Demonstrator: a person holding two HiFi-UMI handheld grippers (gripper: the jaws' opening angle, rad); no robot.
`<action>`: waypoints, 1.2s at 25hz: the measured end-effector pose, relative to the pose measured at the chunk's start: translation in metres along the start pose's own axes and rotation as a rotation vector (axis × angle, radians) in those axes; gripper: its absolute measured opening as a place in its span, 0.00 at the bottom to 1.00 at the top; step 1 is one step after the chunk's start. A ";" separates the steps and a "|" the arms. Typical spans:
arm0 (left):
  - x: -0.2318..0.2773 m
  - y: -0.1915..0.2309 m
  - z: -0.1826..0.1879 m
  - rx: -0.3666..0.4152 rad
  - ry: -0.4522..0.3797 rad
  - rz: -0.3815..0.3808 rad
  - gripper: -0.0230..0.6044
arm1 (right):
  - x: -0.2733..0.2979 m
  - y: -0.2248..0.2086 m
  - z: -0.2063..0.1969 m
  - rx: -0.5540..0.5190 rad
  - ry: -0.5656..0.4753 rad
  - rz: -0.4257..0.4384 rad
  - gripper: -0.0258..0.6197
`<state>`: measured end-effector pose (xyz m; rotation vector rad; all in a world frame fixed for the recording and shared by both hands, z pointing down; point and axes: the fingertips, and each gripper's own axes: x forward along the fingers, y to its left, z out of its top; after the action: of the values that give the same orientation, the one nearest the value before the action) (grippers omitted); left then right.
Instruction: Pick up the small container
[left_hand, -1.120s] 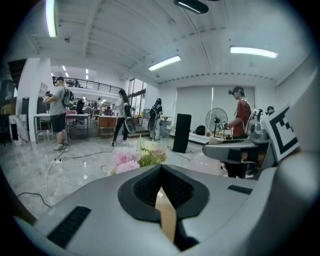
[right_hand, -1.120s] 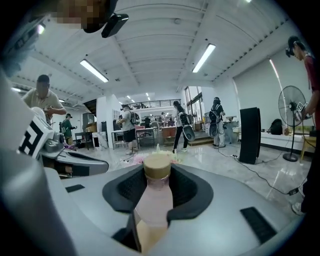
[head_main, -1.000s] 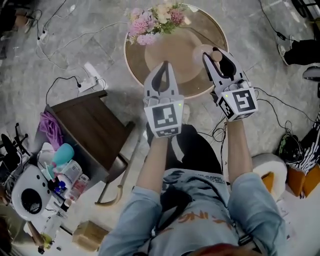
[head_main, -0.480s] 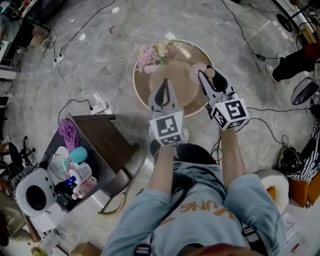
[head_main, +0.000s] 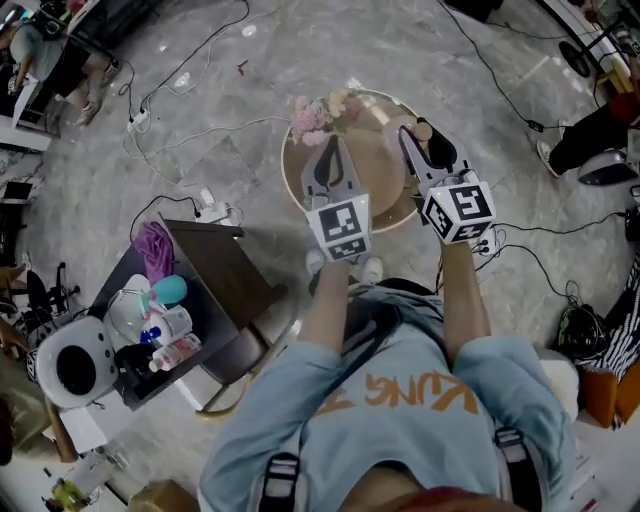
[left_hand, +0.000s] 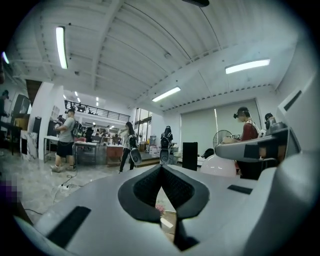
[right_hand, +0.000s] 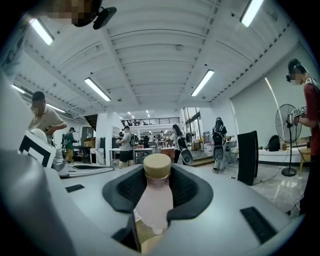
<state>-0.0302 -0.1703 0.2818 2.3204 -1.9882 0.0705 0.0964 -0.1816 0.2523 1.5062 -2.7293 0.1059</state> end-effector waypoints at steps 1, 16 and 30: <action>0.003 -0.001 0.002 0.014 -0.002 -0.002 0.07 | 0.001 -0.002 0.004 -0.002 -0.007 0.000 0.27; 0.012 -0.024 0.030 0.054 -0.030 -0.061 0.07 | -0.006 -0.020 0.032 0.036 -0.086 -0.005 0.27; 0.001 -0.023 0.037 0.057 -0.041 -0.064 0.07 | -0.012 -0.016 0.036 0.043 -0.100 -0.012 0.27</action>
<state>-0.0076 -0.1715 0.2441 2.4382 -1.9529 0.0768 0.1171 -0.1825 0.2168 1.5805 -2.8121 0.0912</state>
